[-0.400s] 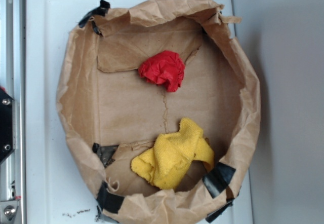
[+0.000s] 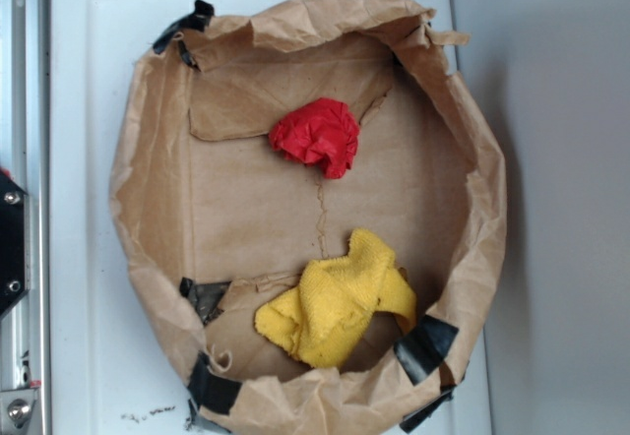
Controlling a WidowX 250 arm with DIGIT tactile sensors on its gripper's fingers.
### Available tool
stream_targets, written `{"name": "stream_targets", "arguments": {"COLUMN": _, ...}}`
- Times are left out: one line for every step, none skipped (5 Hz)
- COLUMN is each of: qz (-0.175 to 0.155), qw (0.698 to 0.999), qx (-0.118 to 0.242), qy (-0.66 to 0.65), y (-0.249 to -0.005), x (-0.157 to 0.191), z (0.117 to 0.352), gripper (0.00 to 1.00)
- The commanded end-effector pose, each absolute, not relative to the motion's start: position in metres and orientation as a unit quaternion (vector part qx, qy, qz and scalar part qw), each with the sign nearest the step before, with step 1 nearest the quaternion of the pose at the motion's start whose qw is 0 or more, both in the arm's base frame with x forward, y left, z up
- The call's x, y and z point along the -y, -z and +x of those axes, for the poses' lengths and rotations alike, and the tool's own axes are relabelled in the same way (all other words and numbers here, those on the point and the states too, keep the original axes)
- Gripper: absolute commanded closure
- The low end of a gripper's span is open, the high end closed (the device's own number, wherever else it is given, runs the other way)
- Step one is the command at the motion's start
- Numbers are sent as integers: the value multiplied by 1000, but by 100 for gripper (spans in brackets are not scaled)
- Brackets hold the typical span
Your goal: Grab the red paper.
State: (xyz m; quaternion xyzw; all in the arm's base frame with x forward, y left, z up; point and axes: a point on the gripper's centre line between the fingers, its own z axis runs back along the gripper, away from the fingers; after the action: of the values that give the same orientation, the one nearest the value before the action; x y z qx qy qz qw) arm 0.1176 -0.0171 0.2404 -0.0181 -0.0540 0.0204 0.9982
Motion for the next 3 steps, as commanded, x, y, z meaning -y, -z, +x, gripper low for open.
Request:
{"name": "stream_targets", "arguments": {"qz": -18, "qw": 996, "qx": 80, "qy": -26, "y": -224, "x": 37, "z": 124, "gripper": 0}}
{"name": "stream_targets", "arguments": {"qz": -21, "qw": 995, "qx": 93, "qy": -37, "y": -217, "x": 39, "z": 139, "gripper": 0}}
{"name": "stream_targets", "arguments": {"qz": -21, "qw": 994, "qx": 91, "qy": -54, "y": -212, "x": 34, "z": 164, "gripper": 0}}
